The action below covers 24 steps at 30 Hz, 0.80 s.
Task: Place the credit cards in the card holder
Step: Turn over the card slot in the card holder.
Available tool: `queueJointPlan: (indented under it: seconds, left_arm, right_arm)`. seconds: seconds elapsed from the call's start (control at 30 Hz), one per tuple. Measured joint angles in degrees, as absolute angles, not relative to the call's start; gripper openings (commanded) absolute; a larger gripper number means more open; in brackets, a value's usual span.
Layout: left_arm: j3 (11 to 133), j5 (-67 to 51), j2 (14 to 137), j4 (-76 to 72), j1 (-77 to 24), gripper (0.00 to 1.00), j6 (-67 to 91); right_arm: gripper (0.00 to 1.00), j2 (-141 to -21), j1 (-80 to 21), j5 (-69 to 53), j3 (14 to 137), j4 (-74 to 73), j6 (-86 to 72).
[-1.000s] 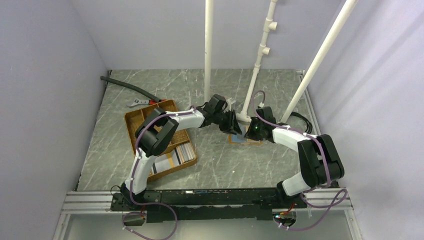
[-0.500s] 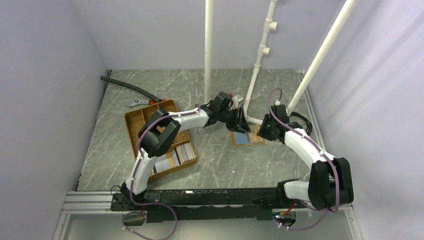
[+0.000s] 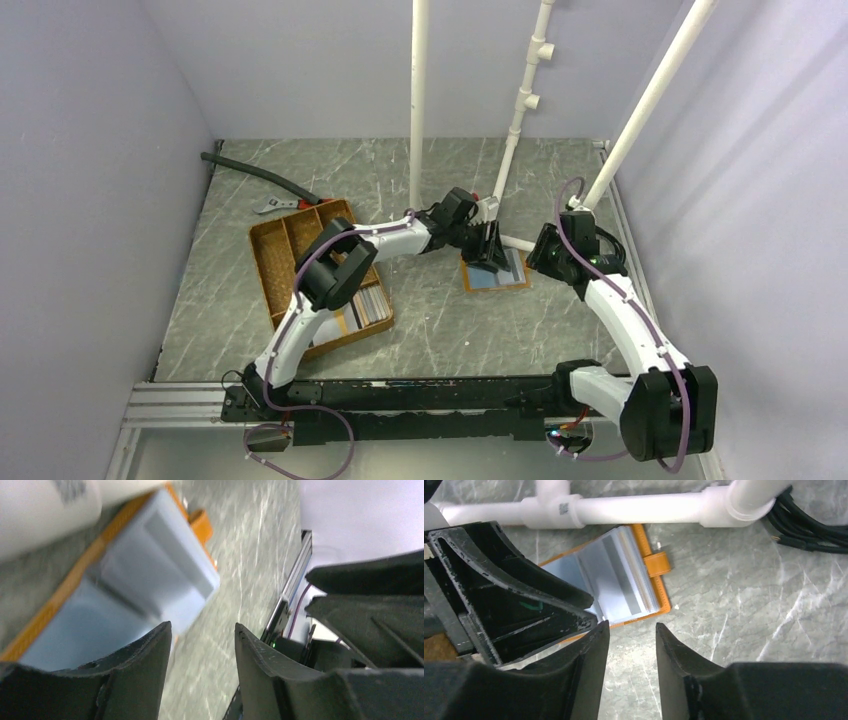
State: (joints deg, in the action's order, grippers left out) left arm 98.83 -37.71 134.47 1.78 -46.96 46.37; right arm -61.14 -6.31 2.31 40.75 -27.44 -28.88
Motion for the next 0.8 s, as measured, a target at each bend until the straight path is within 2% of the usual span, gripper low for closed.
queueJointPlan:
  seconds: [0.07, 0.17, 0.2, 0.27, 0.3, 0.37, 0.43, 0.5, 0.57, 0.67, 0.8]
  left_arm:
    - [95.9, -37.5, 132.0, 2.2, -46.7, 0.61, 45.2]
    - [84.7, -36.4, 121.5, 5.8, -45.4, 0.64, 42.4]
    - [81.1, -35.9, 116.8, 8.1, -44.6, 0.73, 41.3]
    - [74.6, -34.4, 106.0, 12.1, -42.5, 0.81, 39.6]
    - [72.6, -34.0, 101.4, 13.7, -40.6, 0.84, 38.9]
    - [68.1, -32.1, 91.7, 16.8, -37.5, 0.87, 38.2]
    - [63.5, -28.1, 81.5, 21.6, -33.8, 0.88, 38.1]
    - [60.0, -24.2, 74.5, 26.6, -31.7, 0.88, 38.4]
    - [56.7, -21.3, 70.2, 30.8, -30.9, 0.87, 39.3]
    - [50.7, -18.6, 67.8, 34.8, -29.2, 0.87, 41.7]
    - [46.0, -15.2, 67.8, 38.5, -27.3, 0.96, 46.0]
  right_arm:
    - [0.45, -60.9, -6.8, 0.4, 40.8, -27.2, -27.1]
    - [0.44, -63.0, -9.3, -2.7, 40.8, -26.2, -25.2]
    - [0.43, -65.6, -11.0, -4.1, 40.9, -25.1, -24.5]
    - [0.39, -68.5, -14.2, -5.1, 41.0, -24.0, -24.4]
    - [0.35, -69.9, -15.2, -5.5, 41.0, -23.6, -24.4]
    - [0.34, -72.4, -16.0, -5.1, 41.1, -23.0, -24.6]
    - [0.37, -73.8, -16.4, -3.2, 41.2, -23.0, -25.0]
    - [0.43, -73.8, -17.7, -1.2, 41.3, -23.0, -25.1]
    - [0.45, -73.8, -20.8, -1.6, 42.1, -22.5, -25.6]
    - [0.51, -74.5, -27.1, -9.1, 42.8, -16.7, -28.9]
    - [0.59, -79.7, -34.6, -18.1, 44.0, -7.0, -34.7]
